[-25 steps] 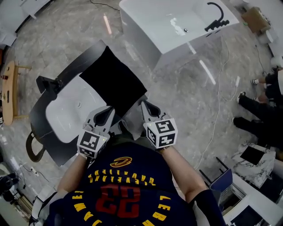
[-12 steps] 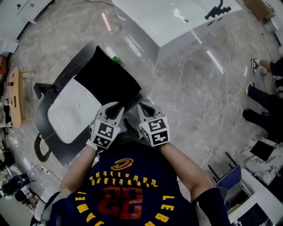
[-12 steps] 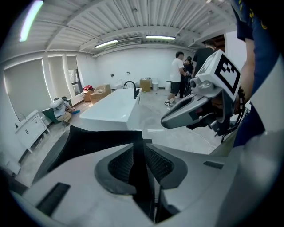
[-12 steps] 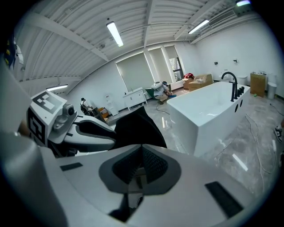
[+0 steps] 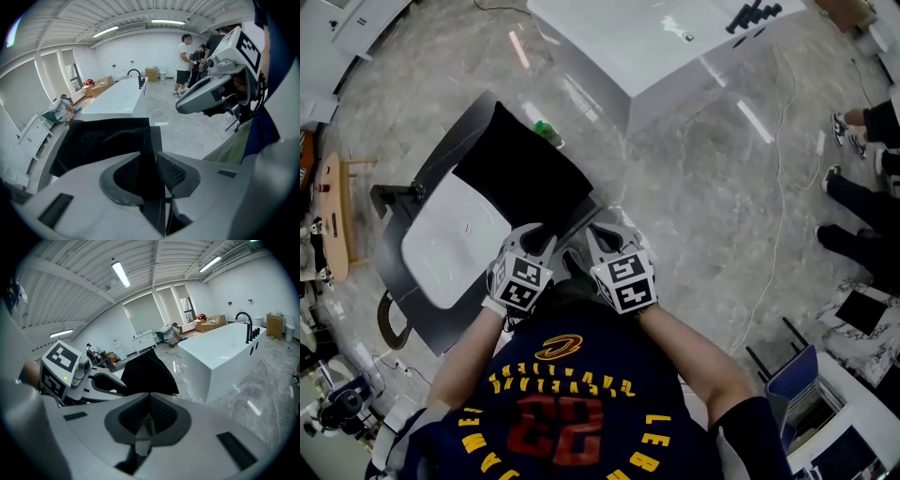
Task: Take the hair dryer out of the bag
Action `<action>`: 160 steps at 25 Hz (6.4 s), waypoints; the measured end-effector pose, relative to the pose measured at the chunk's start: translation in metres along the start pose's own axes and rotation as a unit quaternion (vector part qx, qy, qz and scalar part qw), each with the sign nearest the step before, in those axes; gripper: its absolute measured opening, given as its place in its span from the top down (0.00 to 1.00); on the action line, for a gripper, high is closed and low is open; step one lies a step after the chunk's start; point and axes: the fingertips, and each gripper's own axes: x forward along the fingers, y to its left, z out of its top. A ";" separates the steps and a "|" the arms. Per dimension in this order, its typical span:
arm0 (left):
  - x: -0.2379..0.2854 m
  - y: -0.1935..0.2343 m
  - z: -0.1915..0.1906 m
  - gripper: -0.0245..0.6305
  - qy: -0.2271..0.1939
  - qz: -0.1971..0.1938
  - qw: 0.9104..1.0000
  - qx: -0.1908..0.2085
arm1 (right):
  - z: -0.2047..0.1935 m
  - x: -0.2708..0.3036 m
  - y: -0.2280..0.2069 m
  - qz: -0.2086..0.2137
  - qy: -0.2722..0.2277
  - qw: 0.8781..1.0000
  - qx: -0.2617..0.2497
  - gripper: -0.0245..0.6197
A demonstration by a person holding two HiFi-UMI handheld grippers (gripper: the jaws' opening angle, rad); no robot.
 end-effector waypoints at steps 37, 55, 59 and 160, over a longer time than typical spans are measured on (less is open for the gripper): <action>-0.096 0.067 0.038 0.94 -0.175 -0.008 0.967 -0.186 | 0.056 0.103 0.083 0.034 0.061 0.993 -0.097 0.95; -0.106 0.076 0.023 0.94 -0.230 0.000 0.934 -0.273 | 0.019 0.163 0.056 0.007 0.187 0.971 -0.150 0.54; -0.104 0.075 0.016 0.94 -0.225 0.000 0.932 -0.285 | 0.027 0.181 0.054 0.003 0.186 0.970 -0.159 0.54; -0.133 0.066 -0.105 0.77 -0.147 0.099 0.932 -0.316 | 0.059 0.183 0.049 0.008 0.278 0.945 -0.175 0.61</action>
